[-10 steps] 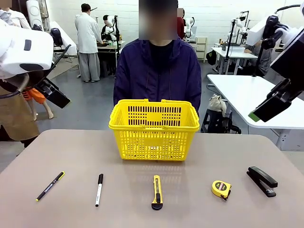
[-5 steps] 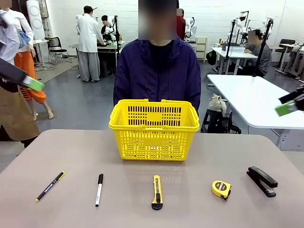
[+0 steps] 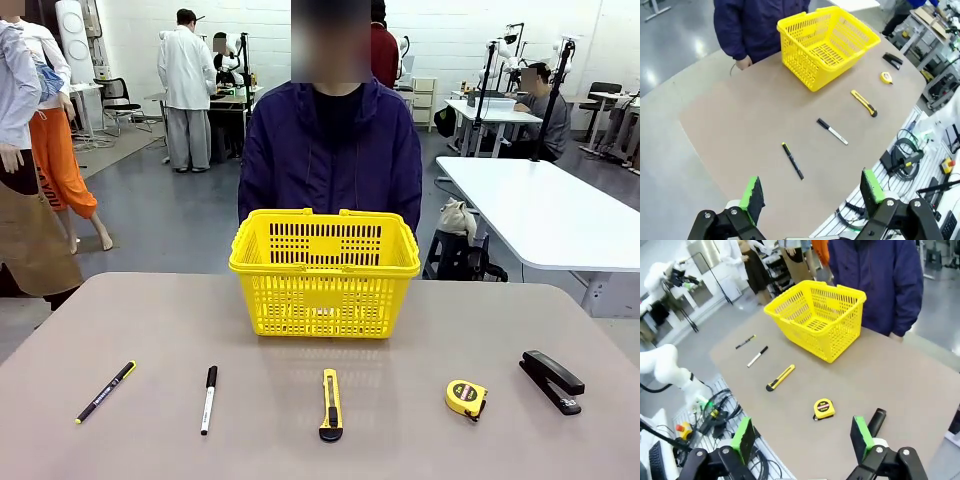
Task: Place the items the person wants into the basket.
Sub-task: Pick up the item the person points to and place it in the Market Basket.
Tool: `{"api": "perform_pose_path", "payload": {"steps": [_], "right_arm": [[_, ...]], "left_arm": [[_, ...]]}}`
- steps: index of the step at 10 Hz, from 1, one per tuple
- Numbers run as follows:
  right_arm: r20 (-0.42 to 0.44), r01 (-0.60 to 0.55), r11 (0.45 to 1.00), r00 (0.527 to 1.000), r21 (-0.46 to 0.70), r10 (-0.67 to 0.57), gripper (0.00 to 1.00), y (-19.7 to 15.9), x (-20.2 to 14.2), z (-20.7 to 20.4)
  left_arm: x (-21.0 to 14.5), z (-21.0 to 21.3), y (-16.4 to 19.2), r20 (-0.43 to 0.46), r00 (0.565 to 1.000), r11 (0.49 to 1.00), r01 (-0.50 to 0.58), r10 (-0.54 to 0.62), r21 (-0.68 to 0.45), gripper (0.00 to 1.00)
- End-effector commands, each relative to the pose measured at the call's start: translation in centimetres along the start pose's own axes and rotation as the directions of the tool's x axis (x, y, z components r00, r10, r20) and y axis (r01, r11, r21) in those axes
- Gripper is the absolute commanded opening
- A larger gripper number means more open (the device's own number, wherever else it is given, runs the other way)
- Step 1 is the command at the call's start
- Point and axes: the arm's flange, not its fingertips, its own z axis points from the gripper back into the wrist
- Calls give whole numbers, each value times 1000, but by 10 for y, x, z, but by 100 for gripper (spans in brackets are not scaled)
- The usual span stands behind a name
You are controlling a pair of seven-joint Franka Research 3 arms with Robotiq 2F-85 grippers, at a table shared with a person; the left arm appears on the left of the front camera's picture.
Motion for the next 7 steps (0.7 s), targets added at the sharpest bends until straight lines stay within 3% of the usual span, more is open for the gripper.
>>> {"api": "perform_pose_path", "payload": {"steps": [1,5,7], "right_arm": [[41,-35,993,999,108,31,100,2,-16,21],[61,-42,988,998,148,33,100,-2,-37,59],[37,-33,991,999,129,28,100,-2,-28,48]], "left_arm": [[-17,15,20,-1,998,991,58,-58,-118,100],[-41,36,30,65,987,971,157,-147,-180,100],[-34,23,23,52,986,969,164,-157,-185,100]]}}
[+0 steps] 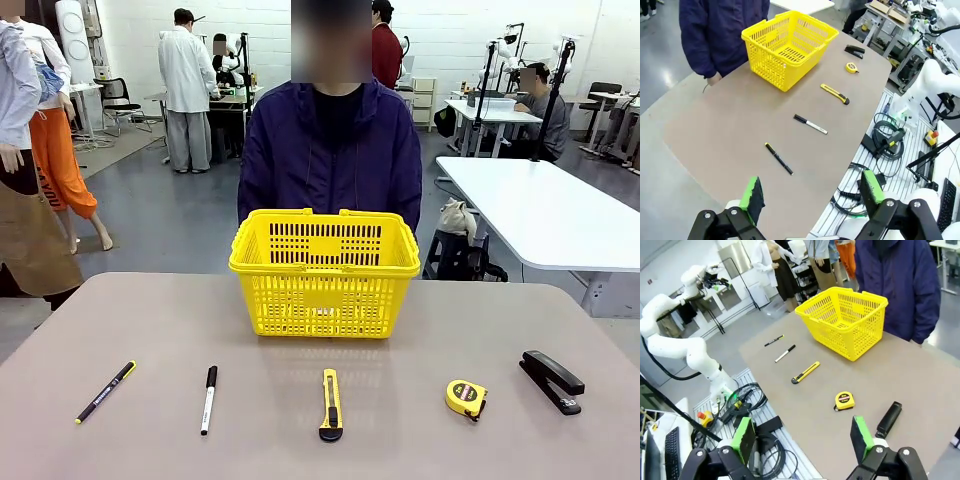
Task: Place the items the person wants into the basket.
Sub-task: Pick up the item the person points to and place it in the Market Basket.
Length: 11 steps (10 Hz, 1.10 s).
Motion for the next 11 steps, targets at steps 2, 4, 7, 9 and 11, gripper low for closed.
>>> {"api": "perform_pose_path", "payload": {"steps": [2,4,7,9,11], "right_arm": [[5,-8,1000,1000,5,8,100,2,-1,2],[5,-8,1000,1000,5,8,100,2,-1,2],[5,-8,1000,1000,5,8,100,2,-1,2],[5,-8,1000,1000,5,8,100,2,-1,2],[5,-8,1000,1000,5,8,100,2,-1,2]], "left_arm": [[-5,4,0,-5,1000,1000,-4,4,9,100],[-5,4,0,-5,1000,1000,-4,4,9,100],[-5,4,0,-5,1000,1000,-4,4,9,100],[-5,4,0,-5,1000,1000,-4,4,9,100],[-5,4,0,-5,1000,1000,-4,4,9,100]]}}
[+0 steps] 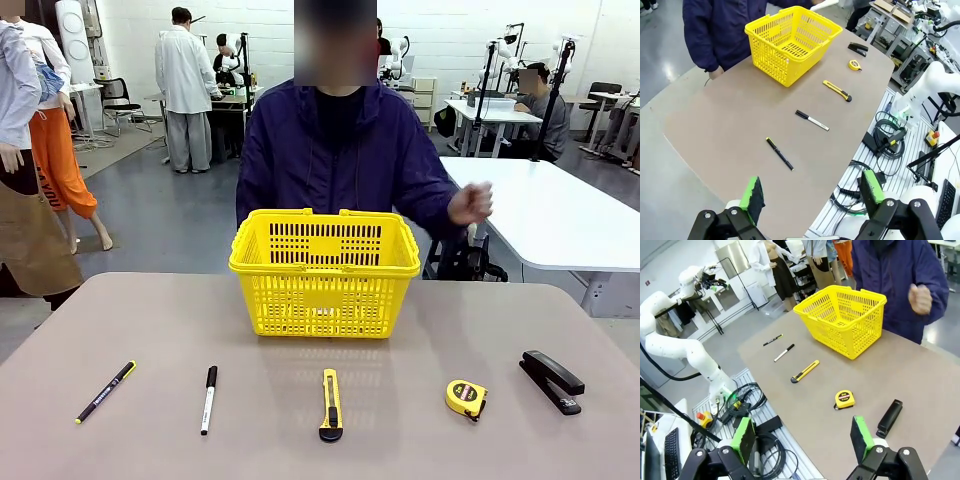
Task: Place the items the person wants into the basket.
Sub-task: Pick up the item the person points to and place it in the Market Basket.
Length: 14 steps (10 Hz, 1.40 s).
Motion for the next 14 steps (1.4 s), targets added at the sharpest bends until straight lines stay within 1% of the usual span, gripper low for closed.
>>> {"api": "perform_pose_path", "payload": {"steps": [1,11,12,13,14], "right_arm": [[6,-16,1000,1000,9,16,100,1,3,3],[6,-16,1000,1000,9,16,100,1,3,3],[-7,1,1000,1000,0,-1,100,1,1,2],[-138,34,999,990,-26,-37,100,1,19,-27],[-243,57,997,968,-41,-66,100,3,40,-59]], "left_arm": [[1,3,0,12,1000,1000,21,-21,-9,100],[1,3,0,12,1000,1000,21,-21,-9,100],[1,3,0,12,1000,1000,21,-21,-9,100],[1,3,0,12,1000,1000,21,-21,-9,100],[1,3,0,12,1000,1000,21,-21,-9,100]]}}
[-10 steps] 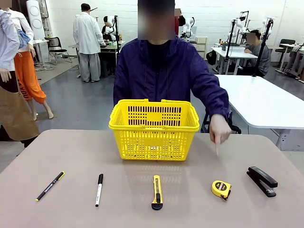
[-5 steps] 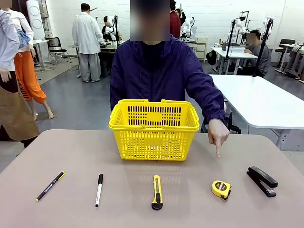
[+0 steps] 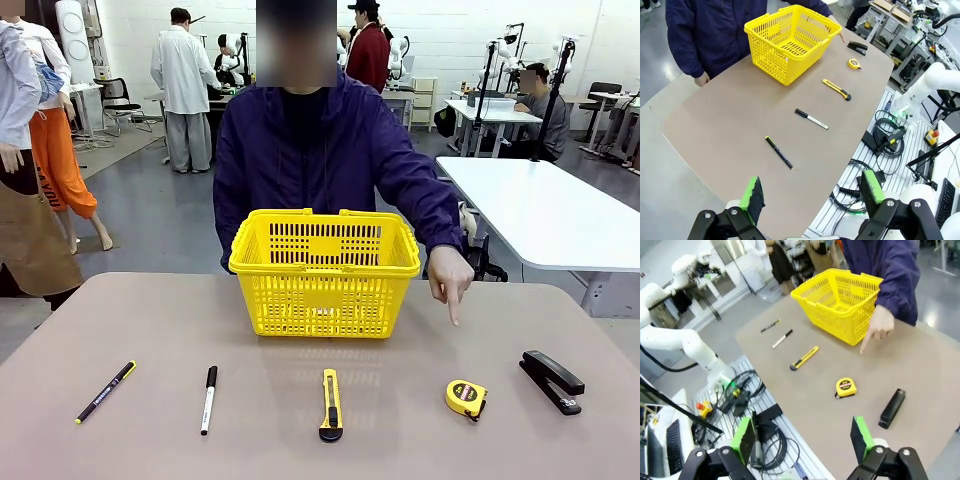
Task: Place the items the person wants into the basket.
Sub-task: Pick up the item the person points to and place it in the Market Basket.
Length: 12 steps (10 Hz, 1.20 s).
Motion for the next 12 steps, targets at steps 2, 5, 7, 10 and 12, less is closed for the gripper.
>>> {"api": "perform_pose_path", "payload": {"steps": [2,5,7,10,12], "right_arm": [[-275,-10,999,961,-53,-5,100,14,69,-98],[-507,-83,993,861,-83,29,100,35,88,-210],[-622,-173,978,781,-120,62,100,45,79,-273],[-706,-291,934,705,-205,65,100,30,60,-338],[-726,-335,910,685,-244,58,100,11,43,-362]], "left_arm": [[2,3,1,17,1000,1000,22,-22,-6,100],[2,3,1,17,1000,1000,22,-22,-6,100],[2,3,1,17,1000,1000,22,-22,-6,100],[2,3,1,17,1000,1000,22,-22,-6,100],[2,3,1,17,1000,1000,22,-22,-6,100]]}}
